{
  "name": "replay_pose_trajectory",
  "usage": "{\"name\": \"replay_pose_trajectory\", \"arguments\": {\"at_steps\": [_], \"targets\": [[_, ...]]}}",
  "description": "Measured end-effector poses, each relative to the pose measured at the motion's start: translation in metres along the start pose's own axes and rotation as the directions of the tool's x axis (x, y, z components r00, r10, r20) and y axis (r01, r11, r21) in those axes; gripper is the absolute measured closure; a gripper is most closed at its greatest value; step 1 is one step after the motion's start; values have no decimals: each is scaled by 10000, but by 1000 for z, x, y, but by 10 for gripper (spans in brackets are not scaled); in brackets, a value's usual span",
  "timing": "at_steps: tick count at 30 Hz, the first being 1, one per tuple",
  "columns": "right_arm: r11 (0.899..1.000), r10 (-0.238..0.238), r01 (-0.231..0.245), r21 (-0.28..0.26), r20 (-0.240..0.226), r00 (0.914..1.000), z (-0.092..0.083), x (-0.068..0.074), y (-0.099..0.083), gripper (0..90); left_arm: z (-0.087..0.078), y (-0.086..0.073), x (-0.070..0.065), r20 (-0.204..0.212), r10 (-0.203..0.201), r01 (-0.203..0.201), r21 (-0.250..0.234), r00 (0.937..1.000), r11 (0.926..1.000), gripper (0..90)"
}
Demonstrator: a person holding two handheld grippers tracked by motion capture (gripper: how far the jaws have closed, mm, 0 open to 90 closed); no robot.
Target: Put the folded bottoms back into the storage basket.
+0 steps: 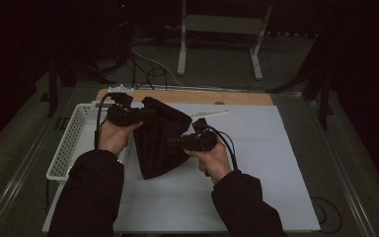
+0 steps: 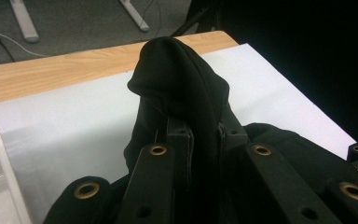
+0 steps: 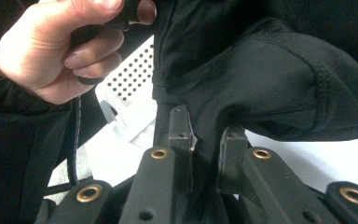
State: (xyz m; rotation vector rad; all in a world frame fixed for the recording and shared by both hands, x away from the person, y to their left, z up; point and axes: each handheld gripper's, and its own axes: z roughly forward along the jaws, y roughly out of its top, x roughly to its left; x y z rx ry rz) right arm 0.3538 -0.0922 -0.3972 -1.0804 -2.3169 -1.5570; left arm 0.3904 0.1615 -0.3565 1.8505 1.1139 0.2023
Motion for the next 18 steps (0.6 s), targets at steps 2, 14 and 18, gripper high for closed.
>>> {"name": "replay_pose_trajectory", "arguments": {"at_steps": [2, 14, 18], "targets": [[10000, 8, -8, -8, 4, 10000, 1, 0, 1, 801, 0, 0, 0, -1, 23, -23, 7, 10000, 10000, 801], [10000, 72, -72, -60, -35, 10000, 9, 0, 5, 801, 1, 3, 4, -119, 39, -39, -18, 9999, 10000, 801], [9999, 58, -58, -92, -34, 10000, 12, 2, 7, 801, 2, 5, 5, -145, 26, -27, -60, 9999, 10000, 801]]}}
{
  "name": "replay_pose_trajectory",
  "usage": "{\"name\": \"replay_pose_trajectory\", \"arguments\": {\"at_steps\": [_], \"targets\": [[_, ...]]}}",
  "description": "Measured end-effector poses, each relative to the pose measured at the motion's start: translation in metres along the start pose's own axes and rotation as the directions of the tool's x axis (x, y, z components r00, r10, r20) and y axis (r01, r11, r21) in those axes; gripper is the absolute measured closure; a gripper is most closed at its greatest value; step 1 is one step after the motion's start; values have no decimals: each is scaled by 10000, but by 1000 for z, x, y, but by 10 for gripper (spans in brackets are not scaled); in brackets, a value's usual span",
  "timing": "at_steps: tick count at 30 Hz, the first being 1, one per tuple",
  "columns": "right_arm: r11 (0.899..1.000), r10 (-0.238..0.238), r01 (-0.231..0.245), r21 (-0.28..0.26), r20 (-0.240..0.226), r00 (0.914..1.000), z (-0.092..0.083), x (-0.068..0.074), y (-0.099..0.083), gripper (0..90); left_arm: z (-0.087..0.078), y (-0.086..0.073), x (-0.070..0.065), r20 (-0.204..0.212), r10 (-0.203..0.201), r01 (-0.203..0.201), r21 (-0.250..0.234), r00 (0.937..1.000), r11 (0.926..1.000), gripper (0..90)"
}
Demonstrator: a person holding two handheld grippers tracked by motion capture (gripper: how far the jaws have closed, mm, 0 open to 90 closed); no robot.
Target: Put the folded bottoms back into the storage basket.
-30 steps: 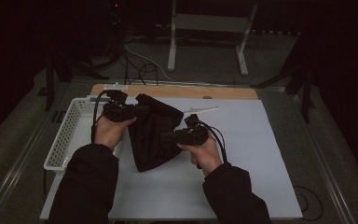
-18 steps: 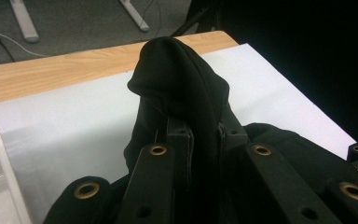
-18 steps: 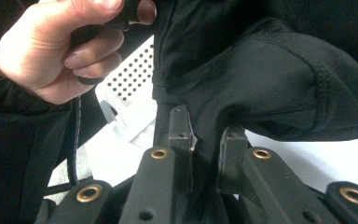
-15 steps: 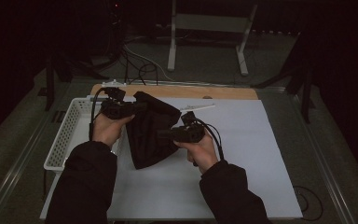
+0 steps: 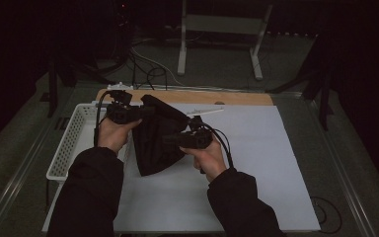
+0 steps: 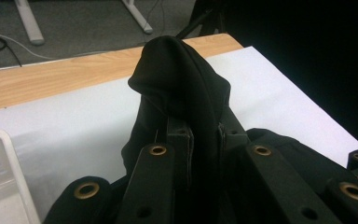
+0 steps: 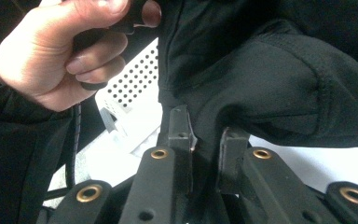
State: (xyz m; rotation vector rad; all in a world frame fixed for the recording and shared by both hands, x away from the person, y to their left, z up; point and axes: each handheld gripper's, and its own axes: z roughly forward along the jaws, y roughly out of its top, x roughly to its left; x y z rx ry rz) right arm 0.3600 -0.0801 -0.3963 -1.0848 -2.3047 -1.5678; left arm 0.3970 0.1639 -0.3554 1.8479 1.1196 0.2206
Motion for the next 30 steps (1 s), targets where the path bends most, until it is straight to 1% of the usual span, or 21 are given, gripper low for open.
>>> {"name": "replay_pose_trajectory", "arguments": {"at_steps": [14, 22, 30], "targets": [[9999, -107, 106, -76, -141, 9998, 8, 7, 7, 801, -4, 3, 8, -48, -234, 233, -176, 9997, 9996, 801], [9999, -140, 138, -95, -190, 9997, 12, 11, 12, 801, -7, 6, 9, -97, -244, 241, -229, 9997, 9994, 801], [9996, -194, 186, -209, -366, 9991, 16, 14, 17, 801, -16, 11, 12, -224, -233, 225, -343, 9995, 9992, 800]]}}
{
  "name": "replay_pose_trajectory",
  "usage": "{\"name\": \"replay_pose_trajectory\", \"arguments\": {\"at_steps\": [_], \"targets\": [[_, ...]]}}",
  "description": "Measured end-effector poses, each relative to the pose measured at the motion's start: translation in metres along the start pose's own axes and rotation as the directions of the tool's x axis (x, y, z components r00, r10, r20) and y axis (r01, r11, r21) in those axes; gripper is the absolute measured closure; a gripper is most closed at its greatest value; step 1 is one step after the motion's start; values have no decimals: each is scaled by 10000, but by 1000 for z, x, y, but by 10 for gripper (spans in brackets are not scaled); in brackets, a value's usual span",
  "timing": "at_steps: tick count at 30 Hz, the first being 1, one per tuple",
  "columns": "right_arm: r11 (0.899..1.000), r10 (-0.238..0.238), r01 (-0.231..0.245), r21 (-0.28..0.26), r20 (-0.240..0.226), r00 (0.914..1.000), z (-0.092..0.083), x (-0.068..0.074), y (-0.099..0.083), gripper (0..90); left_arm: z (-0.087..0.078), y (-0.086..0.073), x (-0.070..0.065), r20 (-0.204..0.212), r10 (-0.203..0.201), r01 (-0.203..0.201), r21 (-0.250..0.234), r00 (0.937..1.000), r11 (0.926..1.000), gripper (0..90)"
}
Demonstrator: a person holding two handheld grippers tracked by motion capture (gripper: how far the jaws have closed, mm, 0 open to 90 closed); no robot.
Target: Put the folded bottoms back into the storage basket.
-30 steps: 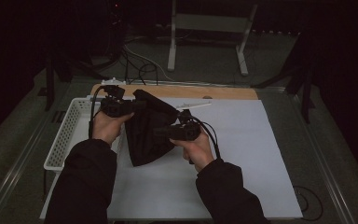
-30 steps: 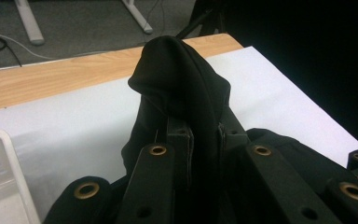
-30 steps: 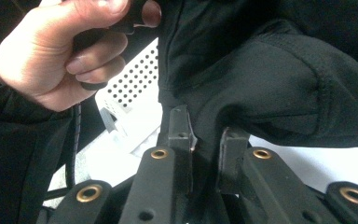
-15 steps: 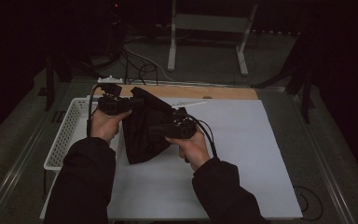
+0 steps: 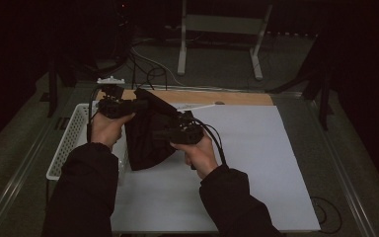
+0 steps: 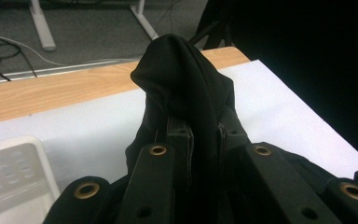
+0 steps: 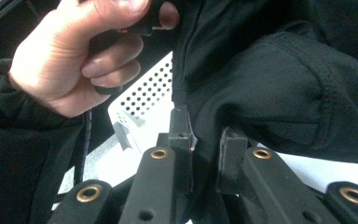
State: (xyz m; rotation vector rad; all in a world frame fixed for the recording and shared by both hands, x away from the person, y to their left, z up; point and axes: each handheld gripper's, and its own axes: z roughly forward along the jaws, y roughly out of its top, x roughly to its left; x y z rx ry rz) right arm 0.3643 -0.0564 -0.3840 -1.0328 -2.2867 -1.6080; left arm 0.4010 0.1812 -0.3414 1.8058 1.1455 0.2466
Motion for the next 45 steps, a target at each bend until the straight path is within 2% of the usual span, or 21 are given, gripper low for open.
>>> {"name": "replay_pose_trajectory", "arguments": {"at_steps": [14, 23, 37, 38, 45], "targets": [[10000, 2, -4, -69, -264, 9997, 8, 6, 3, 801, -15, 8, 8, -263, -24, 19, -177, 9997, 9998, 801], [9999, -114, 111, -89, -388, 9992, 13, 13, 6, 801, -22, 10, 13, -600, -109, 89, -329, 9981, 9994, 800], [9999, 12, -20, -130, -640, 9980, 20, 15, 7, 801, -25, 8, 22, -992, 188, -204, -158, 9949, 9997, 800], [9997, 150, -163, -170, -756, 9970, 23, 16, 8, 801, -25, 8, 22, -1031, 229, -244, -136, 9944, 9996, 800], [9998, 112, -127, -171, -877, 9961, 31, 24, 10, 801, -32, 8, 27, -1206, 242, -265, -168, 9924, 9995, 800]]}}
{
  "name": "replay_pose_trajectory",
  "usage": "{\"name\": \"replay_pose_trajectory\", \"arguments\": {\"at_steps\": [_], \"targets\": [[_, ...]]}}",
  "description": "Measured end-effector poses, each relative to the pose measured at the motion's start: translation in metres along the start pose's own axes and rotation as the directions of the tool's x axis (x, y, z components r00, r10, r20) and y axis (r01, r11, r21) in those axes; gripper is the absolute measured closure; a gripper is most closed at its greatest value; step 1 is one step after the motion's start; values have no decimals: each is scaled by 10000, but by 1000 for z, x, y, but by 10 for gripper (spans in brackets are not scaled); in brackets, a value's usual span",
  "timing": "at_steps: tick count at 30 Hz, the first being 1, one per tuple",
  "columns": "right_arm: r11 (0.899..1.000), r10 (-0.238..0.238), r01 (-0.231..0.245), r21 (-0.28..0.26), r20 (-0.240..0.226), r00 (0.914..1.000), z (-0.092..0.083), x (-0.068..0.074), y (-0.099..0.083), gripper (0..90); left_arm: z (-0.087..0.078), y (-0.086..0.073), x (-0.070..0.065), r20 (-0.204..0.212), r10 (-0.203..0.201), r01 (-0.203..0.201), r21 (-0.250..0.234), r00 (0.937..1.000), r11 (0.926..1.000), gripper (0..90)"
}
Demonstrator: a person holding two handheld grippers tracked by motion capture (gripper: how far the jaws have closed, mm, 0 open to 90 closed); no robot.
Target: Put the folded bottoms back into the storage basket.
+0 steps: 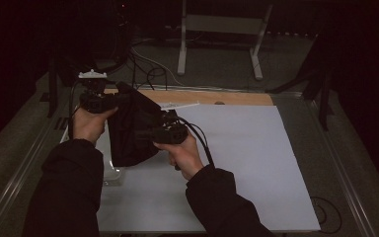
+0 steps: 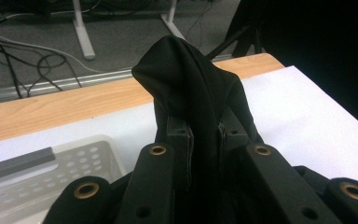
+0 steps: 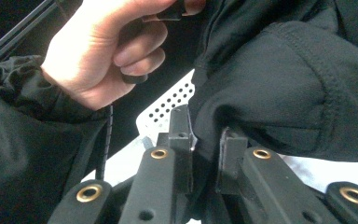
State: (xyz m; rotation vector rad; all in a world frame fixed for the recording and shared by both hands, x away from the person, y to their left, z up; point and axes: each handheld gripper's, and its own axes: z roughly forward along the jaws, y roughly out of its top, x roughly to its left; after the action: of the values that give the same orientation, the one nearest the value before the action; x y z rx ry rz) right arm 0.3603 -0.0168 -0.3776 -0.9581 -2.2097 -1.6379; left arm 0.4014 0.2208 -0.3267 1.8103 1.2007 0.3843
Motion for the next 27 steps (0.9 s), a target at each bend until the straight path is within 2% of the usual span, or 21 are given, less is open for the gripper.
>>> {"name": "replay_pose_trajectory", "arguments": {"at_steps": [13, 27], "targets": [[10000, 67, -67, 7, -287, 9996, 20, 8, 4, 801, -10, 0, 8, -261, -44, 42, -40, 9996, 10000, 799], [9999, 25, -21, 132, -273, 9996, 39, 11, 6, 801, -17, -4, 16, -550, 34, -35, -7, 9985, 10000, 799]]}}
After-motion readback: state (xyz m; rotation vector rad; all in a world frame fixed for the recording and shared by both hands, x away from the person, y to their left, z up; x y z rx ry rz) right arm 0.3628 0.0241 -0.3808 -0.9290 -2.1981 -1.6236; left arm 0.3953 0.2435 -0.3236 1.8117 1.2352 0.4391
